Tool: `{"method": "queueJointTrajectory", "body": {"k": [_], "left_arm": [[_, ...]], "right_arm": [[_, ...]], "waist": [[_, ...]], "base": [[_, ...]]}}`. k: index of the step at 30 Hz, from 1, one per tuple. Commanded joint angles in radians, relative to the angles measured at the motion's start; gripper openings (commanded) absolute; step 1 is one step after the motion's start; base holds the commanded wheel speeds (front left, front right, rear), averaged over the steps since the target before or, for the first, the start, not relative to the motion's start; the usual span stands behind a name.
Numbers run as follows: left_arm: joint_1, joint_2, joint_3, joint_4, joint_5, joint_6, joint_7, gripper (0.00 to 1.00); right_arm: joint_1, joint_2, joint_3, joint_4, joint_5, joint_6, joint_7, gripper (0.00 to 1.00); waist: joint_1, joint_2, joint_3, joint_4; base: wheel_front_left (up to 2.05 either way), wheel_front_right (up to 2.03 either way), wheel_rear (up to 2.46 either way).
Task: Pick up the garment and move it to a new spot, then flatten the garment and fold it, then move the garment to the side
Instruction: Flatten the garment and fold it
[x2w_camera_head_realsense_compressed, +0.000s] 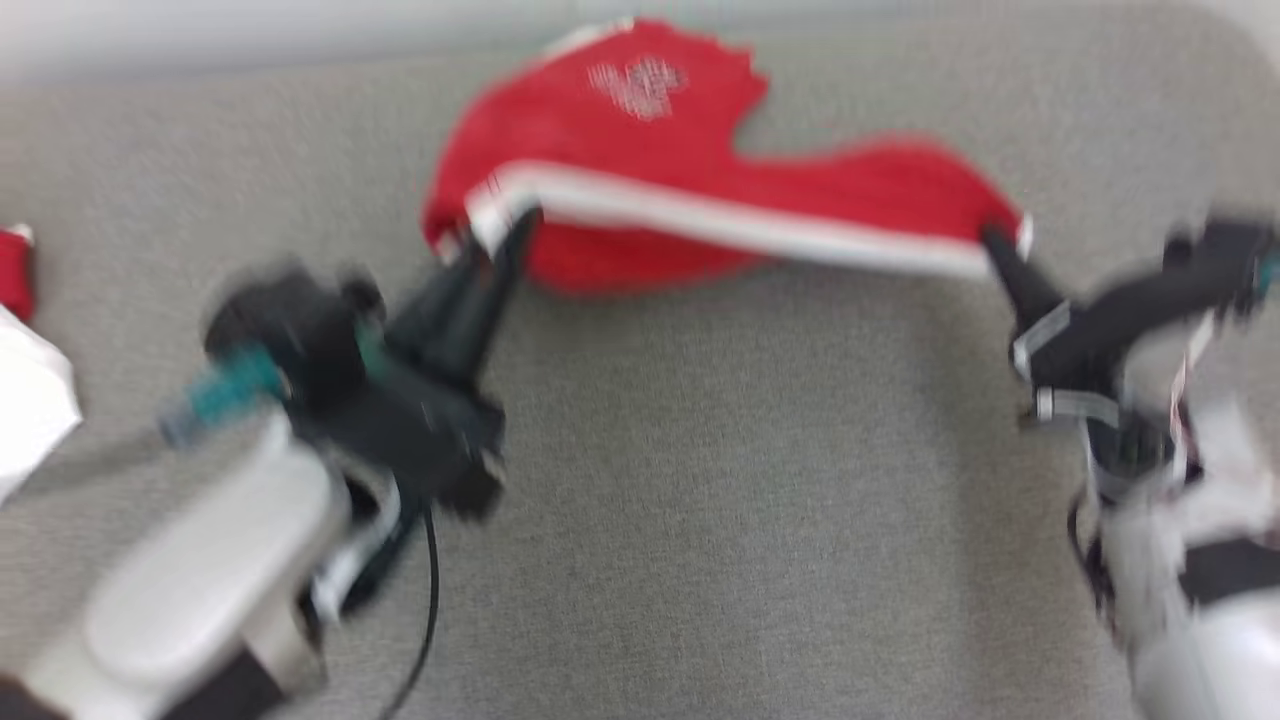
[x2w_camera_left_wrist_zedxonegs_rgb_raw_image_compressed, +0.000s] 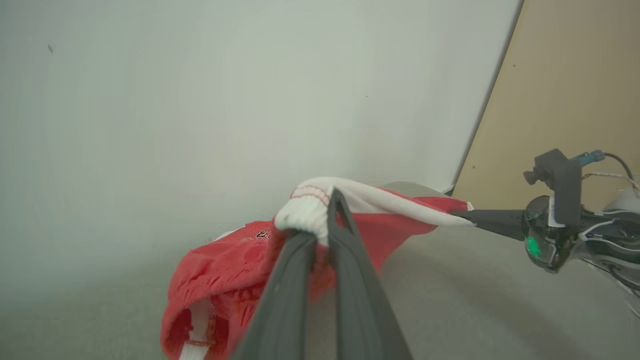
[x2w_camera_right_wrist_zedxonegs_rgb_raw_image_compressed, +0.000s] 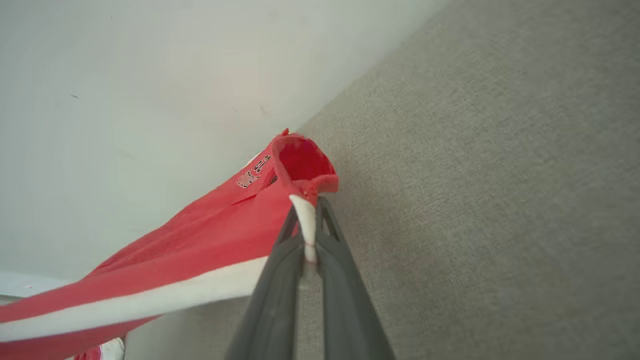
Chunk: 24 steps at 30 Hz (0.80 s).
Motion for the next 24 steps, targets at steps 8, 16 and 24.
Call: {"method": "queueJointTrajectory", "body": {"k": [8, 16, 24], "left_arm": [[0.363, -0.054, 0.027, -0.065, 0.131, 0.02, -0.003, 0.0], [0.644, -0.105, 0.079, -0.059, 0.247, -0.011, -0.003, 0.0], [0.782, -0.119, 0.122, -0.024, 0.365, -0.057, -0.003, 0.0]], "right_arm": [[0.409, 0.068, -0.101, -0.23, 0.0, -0.002, 0.045, 0.0], [0.751, 0.126, -0.219, -0.454, -0.068, -0.002, 0.112, 0.0], [0.941, 0.143, -0.288, -0.564, -0.021, -0.002, 0.13, 0.0]], "waist": [[0.0005, 0.0004, -0.154, 0.041], [0.0005, 0.0004, -0.221, 0.067], [0.0005, 0.0004, -0.247, 0.091]], "base": [[0.0, 0.0, 0.0], [0.0, 0.0, 0.0], [0.0, 0.0, 0.0]]}}
